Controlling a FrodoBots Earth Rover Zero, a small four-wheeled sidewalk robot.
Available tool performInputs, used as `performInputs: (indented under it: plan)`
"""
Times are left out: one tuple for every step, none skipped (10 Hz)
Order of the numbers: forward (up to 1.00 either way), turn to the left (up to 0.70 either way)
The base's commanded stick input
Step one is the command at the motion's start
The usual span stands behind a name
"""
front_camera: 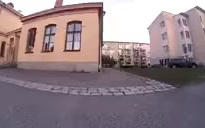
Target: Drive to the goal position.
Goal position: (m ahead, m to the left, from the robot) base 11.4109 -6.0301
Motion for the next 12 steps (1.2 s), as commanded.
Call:
performInputs:
  plan:
    - [0.5, -0.01]
    - [0.5, -0.01]
    - [0.5, -0.01]
    - [0.5, -0.01]
    - [0.5, -0.01]
    - [0.5, -0.01]
    - [0.5, -0.01]
    - [0.5, -0.01]
    - [0.5, -0.01]
    - [0.5, -0.01]
    - [0.5, -0.01]
    - [0.5, -0.01]
